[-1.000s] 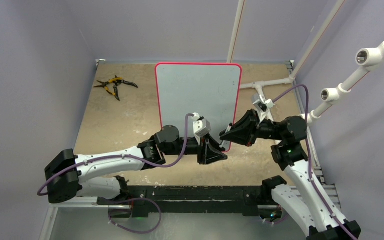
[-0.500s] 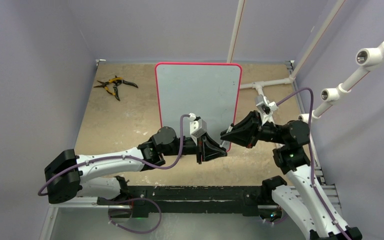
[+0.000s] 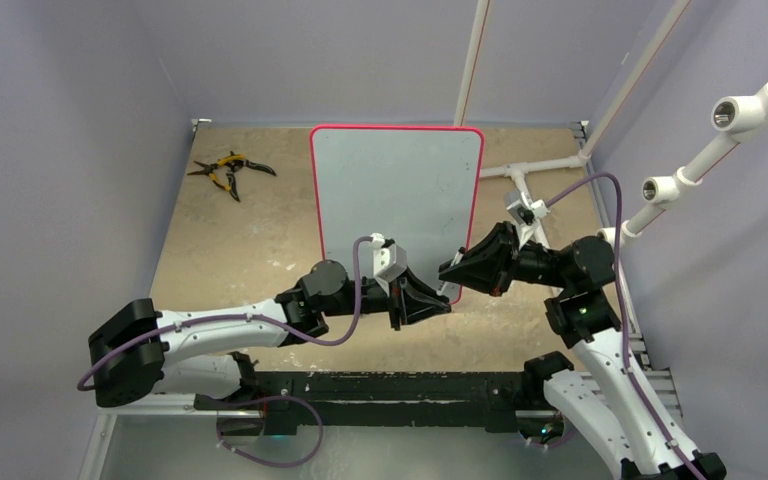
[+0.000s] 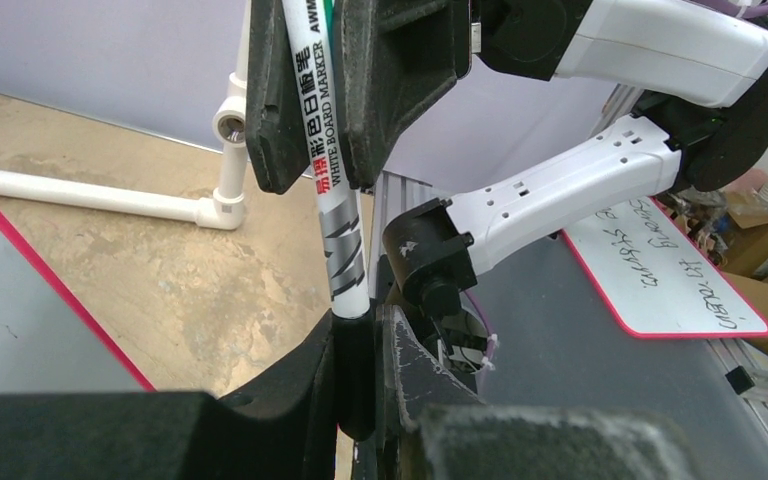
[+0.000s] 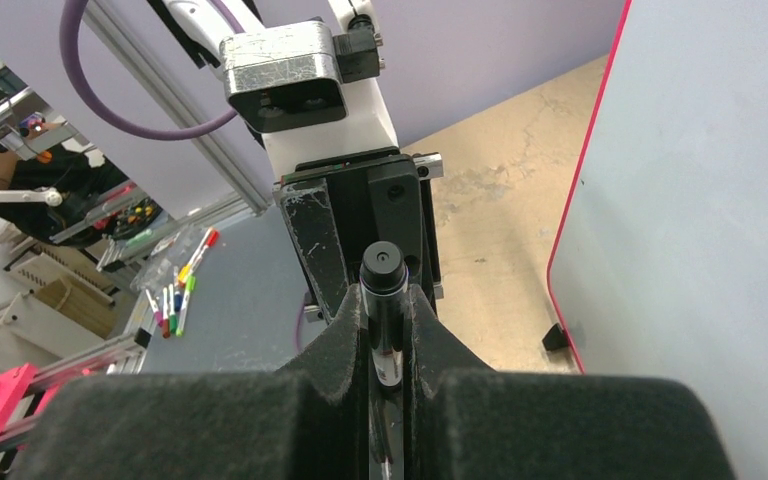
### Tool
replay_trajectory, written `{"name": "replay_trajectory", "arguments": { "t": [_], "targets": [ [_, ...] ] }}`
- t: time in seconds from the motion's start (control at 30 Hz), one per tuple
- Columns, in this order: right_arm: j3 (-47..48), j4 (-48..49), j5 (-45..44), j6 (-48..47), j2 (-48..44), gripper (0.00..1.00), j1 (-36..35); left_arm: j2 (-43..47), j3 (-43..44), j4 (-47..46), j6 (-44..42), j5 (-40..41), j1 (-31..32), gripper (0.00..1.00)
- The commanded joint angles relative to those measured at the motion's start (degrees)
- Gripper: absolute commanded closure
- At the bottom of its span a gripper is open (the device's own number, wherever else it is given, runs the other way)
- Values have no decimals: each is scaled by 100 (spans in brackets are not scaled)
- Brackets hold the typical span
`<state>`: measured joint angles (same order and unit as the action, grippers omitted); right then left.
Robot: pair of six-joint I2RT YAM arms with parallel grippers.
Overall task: Write a sentence on the whiteboard
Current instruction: Open the whiteboard marker at the center of the board, then place the pen cap at the center of the board.
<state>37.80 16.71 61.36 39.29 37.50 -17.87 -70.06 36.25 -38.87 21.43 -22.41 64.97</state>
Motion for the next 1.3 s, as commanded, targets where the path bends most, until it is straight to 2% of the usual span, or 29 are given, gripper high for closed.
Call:
{"name": "replay_trajectory", "arguments": {
  "t": [0.0,0.23,0.4,0.6,0.8,1.07,1.27],
  "targets": [
    [701,745,-1036,272,-95,100,120,-168,-579,1643,-571,-437,321,100],
    [750,727,-1083,220,-86,100,125,-271,-739,1761,-540,-210,543,100],
    [892,212,-1119,-187,-40,100,122,-88,-648,1751,-481,24,535,100],
    [1405,-1247,-1818,-1365,51,100,122,52,-722,1887,-294,1318,474,100],
    [1195,-1662,-2284,-1828,-94,100,121,-506,-486,2432,-147,2576,473,100],
    [971,-1724,-2452,-2050,-172,100,117,-1343,-314,2270,5,2648,499,88],
    [717,-1699,-2530,-2096,-211,100,117,-1560,-269,2243,63,2737,499,67]
  ]
}}
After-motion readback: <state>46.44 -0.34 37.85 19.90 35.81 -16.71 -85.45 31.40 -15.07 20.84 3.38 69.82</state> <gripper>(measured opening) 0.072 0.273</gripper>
